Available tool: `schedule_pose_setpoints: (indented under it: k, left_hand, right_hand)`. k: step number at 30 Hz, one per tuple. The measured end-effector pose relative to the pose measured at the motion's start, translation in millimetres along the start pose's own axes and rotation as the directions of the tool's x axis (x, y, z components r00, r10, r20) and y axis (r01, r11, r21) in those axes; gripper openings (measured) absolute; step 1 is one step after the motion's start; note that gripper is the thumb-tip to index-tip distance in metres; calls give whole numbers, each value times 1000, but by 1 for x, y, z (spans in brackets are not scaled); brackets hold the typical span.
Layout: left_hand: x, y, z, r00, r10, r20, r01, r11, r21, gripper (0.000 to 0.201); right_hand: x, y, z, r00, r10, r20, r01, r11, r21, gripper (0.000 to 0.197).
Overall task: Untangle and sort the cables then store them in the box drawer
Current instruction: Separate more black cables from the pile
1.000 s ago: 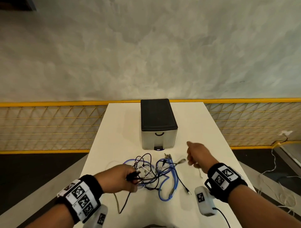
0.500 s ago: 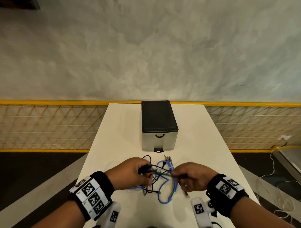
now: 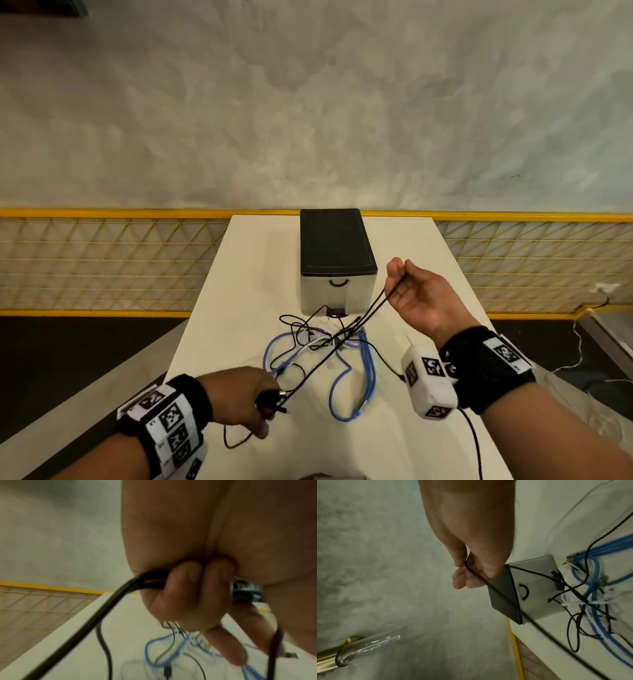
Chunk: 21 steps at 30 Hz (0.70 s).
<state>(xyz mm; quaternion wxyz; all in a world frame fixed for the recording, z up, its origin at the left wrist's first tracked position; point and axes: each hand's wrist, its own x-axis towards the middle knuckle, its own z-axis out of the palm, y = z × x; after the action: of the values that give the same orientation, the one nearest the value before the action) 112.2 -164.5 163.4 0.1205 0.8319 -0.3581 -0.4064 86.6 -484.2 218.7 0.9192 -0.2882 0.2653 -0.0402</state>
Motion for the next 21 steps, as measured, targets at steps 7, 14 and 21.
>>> schedule_pose_setpoints:
  k: [7,14,21]
  left_hand:
    - [11,58,-64,667,-68,-742,-345,854,-389,24]
    - [63,109,-43,718,57,-694,-463,784,-414,22]
    - [40,64,-28,903,129,-409,-289,887,-359,24]
  right_hand:
    - [-3,23,-3,983,98,153,-70,981,-180,17]
    - [-15,52,16,932,218,289,-139,952,-272,20]
    - [-5,37,-1,971,168,172,-133,971,-197,18]
